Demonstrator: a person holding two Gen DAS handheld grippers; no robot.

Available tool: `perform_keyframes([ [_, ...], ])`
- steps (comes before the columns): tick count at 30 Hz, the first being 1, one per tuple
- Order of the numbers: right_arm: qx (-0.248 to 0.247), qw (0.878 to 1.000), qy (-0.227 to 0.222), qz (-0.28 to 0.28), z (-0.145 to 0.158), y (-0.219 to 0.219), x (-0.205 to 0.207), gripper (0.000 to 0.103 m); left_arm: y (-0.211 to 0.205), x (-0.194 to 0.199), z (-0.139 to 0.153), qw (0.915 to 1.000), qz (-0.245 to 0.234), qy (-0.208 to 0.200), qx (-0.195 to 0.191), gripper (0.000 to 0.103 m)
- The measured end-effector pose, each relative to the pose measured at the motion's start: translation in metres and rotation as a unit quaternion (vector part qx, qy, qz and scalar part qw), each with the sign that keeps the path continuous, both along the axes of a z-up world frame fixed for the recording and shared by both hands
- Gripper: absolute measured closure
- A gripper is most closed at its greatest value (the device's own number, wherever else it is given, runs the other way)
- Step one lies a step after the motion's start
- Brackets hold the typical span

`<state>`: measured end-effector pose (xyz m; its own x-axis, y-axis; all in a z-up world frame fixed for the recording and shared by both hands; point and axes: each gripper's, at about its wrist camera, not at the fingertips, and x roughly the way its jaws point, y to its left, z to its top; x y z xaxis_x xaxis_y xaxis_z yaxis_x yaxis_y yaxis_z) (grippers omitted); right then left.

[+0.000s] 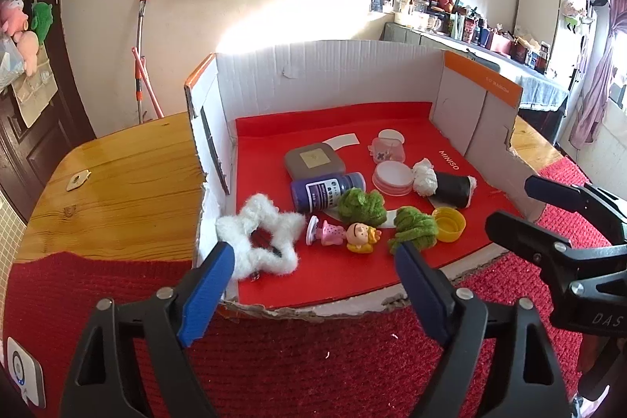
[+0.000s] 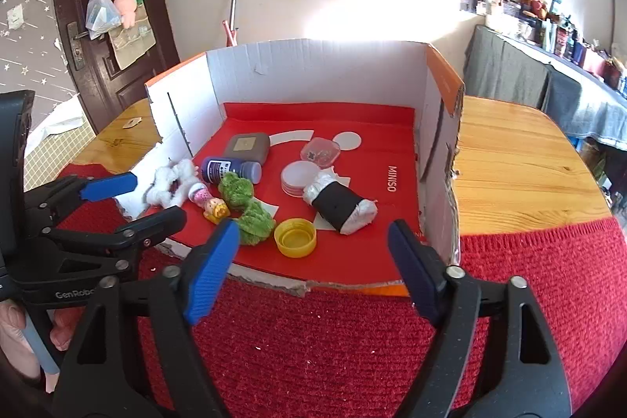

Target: Organize objects

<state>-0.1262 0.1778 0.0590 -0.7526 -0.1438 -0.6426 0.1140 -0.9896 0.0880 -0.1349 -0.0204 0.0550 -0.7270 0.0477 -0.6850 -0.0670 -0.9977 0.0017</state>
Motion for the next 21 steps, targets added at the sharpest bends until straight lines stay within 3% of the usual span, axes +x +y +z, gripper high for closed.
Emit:
perform_keyframes([
  [3, 0.002, 1.0, 0.006, -0.008, -0.001, 0.001, 0.003, 0.019, -0.001, 0.003, 0.0, 1.0, 0.006, 0.004, -0.002, 0.008],
  [7, 0.001, 1.0, 0.022, -0.02, 0.002, 0.004, 0.008, 0.008, -0.005, 0.006, 0.001, 0.9999, 0.009, 0.009, 0.007, 0.004],
  [21, 0.005, 0.999, 0.03, -0.022, -0.003, 0.002, 0.012, 0.005, -0.016, 0.015, 0.004, 0.9988, 0.034, 0.026, 0.023, 0.0],
])
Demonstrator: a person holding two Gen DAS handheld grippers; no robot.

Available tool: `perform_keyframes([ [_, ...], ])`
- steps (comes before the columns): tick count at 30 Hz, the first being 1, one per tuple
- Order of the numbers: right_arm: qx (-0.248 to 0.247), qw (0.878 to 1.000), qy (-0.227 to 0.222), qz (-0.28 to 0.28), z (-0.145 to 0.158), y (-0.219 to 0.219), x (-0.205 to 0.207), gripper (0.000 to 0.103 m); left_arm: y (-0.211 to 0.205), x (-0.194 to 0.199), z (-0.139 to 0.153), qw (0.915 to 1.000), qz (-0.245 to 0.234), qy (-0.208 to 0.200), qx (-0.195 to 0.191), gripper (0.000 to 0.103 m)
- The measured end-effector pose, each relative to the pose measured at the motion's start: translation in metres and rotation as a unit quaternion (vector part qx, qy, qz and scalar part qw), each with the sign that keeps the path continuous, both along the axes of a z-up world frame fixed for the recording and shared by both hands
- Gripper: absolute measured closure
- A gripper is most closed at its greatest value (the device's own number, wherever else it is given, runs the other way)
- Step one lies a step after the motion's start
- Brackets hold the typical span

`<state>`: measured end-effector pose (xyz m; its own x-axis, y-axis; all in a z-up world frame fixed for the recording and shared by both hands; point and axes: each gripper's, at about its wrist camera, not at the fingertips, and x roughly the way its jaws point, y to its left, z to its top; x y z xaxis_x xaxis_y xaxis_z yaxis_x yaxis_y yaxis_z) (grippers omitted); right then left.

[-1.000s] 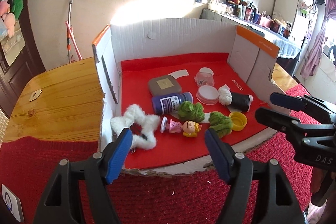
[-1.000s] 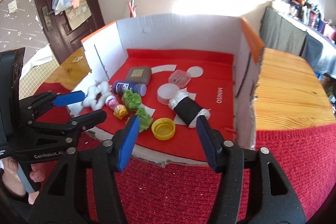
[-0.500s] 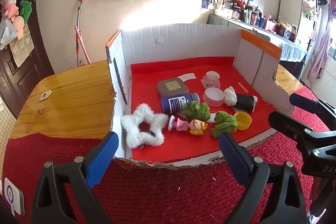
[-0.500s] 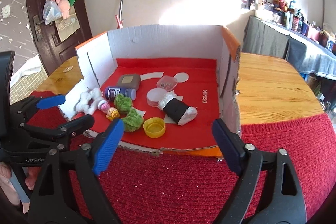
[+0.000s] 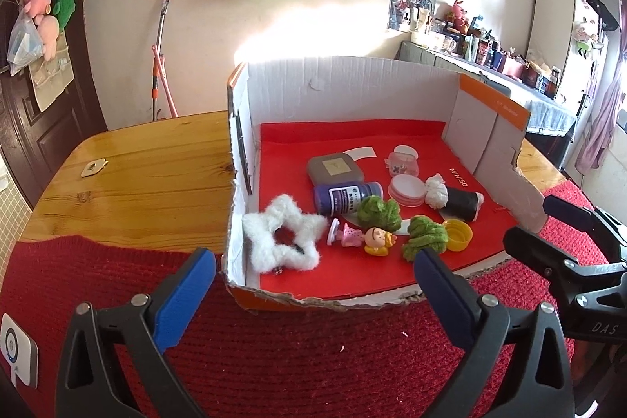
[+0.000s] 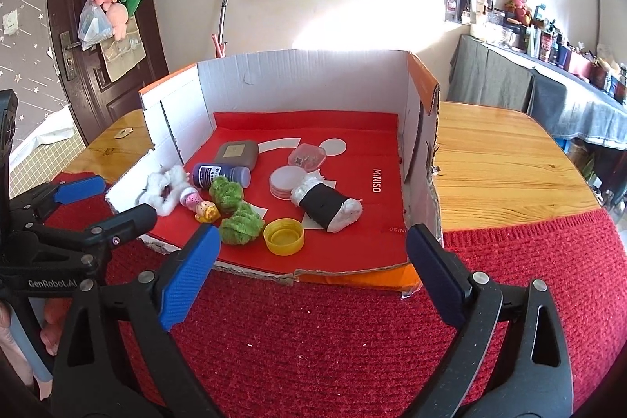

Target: Organize objects

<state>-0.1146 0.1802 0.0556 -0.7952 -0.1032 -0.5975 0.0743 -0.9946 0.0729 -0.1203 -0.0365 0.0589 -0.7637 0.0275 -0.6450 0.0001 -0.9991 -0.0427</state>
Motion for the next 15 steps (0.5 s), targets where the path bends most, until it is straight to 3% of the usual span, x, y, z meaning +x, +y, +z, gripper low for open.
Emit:
perform_keyframes([
  [3, 0.006, 1.0, 0.004, -0.001, -0.001, -0.0019, 0.001, 0.0, 0.0016, 0.0014, -0.0014, 1.0, -0.001, 0.002, -0.006, 0.0],
  [15, 0.0, 1.0, 0.009, -0.006, -0.0003, 0.0001, -0.0007, 0.0, 0.0016, 0.0016, -0.0054, 1.0, 0.0, -0.004, -0.004, 0.0],
])
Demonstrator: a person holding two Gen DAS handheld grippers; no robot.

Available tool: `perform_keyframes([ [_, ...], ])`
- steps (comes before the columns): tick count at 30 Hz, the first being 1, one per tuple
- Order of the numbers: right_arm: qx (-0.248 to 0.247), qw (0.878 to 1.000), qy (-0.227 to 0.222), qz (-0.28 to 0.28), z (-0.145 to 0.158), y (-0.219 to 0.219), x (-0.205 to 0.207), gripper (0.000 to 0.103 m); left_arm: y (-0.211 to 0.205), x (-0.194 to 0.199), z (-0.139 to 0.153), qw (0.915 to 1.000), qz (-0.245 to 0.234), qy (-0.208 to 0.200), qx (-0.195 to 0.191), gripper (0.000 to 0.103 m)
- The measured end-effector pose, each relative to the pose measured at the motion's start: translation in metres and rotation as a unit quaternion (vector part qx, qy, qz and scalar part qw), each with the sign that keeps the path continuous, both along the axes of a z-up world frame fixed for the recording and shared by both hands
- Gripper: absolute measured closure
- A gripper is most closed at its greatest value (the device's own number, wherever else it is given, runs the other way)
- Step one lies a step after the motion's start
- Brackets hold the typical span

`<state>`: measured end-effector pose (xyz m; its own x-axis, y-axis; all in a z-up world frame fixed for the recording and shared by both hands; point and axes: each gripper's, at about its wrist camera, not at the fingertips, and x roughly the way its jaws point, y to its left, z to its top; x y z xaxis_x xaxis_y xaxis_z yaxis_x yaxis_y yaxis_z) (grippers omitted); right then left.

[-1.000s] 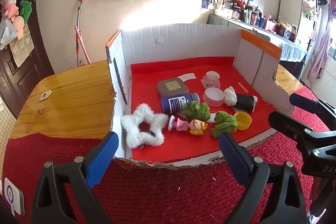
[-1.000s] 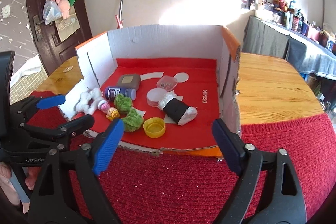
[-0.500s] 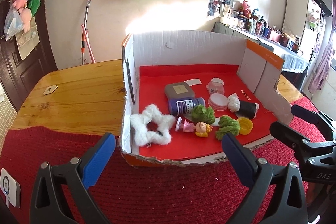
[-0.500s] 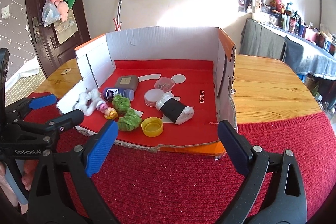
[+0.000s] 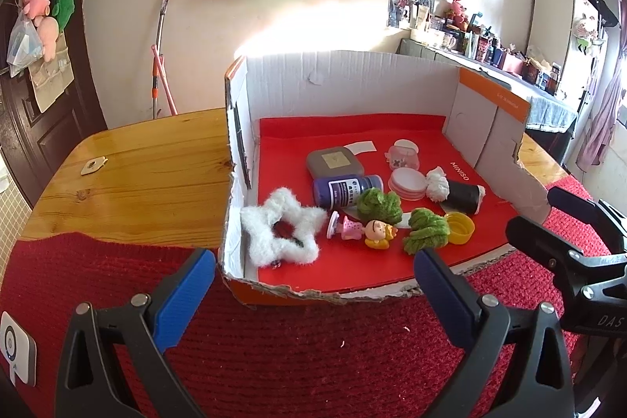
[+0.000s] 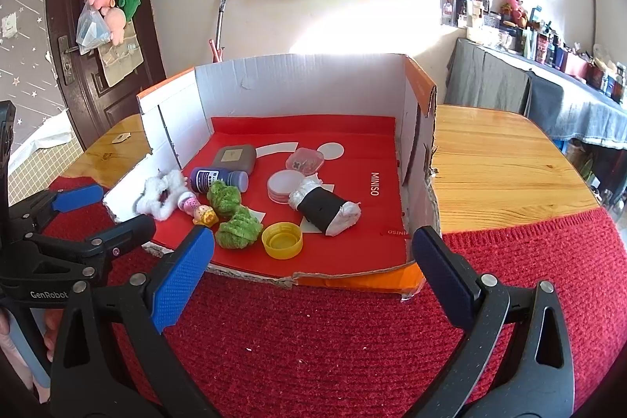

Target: Organize objects

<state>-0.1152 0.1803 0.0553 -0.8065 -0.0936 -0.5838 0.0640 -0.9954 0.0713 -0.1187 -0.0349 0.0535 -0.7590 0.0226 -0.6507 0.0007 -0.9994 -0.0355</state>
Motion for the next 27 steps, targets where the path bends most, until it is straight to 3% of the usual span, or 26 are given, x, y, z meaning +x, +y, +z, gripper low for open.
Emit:
perform_keyframes([
  [15, -0.002, 1.0, 0.011, 0.0, 0.011, -0.001, 0.012, 0.0, 0.001, 0.015, 0.003, 1.0, 0.003, 0.001, 0.005, 0.0],
  [27, -0.006, 1.0, -0.007, -0.004, -0.001, -0.001, 0.036, 0.0, 0.002, 0.037, -0.01, 0.9992, 0.003, -0.034, 0.018, 0.0],
])
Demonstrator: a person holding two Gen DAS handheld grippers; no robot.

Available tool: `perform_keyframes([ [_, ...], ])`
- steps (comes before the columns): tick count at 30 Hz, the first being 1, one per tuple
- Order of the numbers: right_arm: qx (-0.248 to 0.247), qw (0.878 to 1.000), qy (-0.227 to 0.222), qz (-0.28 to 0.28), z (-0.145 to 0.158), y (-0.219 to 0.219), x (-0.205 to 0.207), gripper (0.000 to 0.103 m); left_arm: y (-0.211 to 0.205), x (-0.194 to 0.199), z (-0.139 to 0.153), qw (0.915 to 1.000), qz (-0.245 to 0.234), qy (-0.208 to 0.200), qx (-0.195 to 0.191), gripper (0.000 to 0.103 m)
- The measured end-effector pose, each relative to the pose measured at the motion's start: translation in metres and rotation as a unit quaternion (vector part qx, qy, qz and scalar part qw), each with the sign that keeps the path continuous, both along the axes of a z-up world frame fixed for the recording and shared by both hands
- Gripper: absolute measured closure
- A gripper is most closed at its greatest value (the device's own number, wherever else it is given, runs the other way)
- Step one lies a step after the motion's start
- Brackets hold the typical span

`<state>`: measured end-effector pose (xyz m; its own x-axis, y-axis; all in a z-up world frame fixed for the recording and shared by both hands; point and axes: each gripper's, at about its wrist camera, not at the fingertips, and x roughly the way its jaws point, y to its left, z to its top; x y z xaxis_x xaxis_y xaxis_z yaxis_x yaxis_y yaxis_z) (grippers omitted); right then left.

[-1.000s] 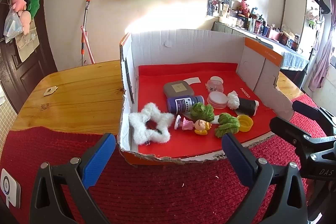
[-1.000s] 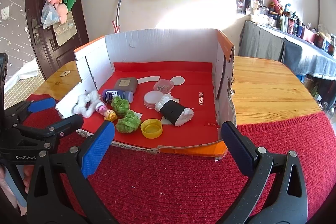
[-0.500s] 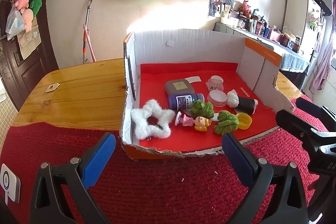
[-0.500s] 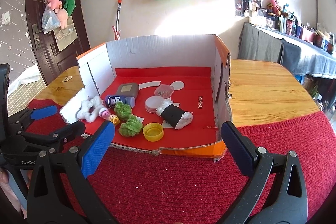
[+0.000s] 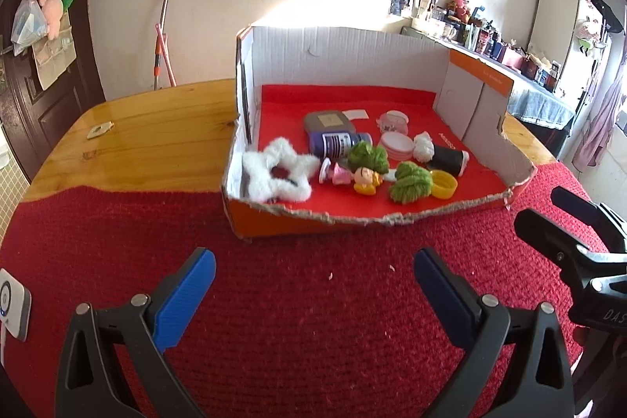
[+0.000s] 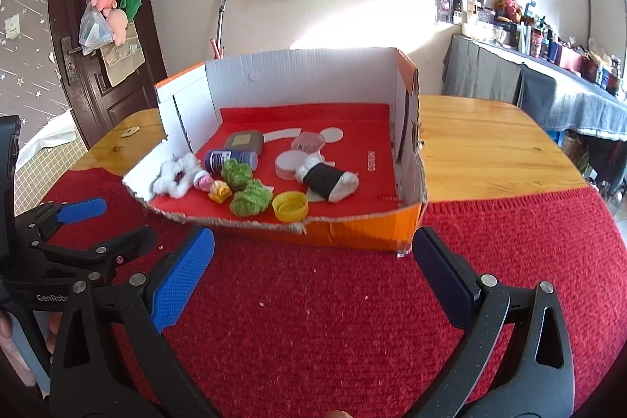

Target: Organize objects

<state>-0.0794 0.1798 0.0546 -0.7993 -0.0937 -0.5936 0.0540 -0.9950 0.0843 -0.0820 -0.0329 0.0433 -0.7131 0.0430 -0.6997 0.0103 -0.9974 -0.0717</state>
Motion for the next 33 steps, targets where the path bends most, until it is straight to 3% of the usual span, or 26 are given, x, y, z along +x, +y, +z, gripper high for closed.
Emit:
perform_keyframes([
  [12, -0.004, 0.999, -0.034, -0.001, -0.026, -0.003, 0.01, 0.0, 0.012, 0.011, -0.017, 0.9994, -0.006, -0.028, -0.019, 0.0],
  [33, -0.003, 0.998, -0.055, -0.014, -0.039, 0.003, 0.007, 0.0, 0.005, 0.005, -0.031, 0.9985, 0.007, -0.054, -0.008, 0.0],
])
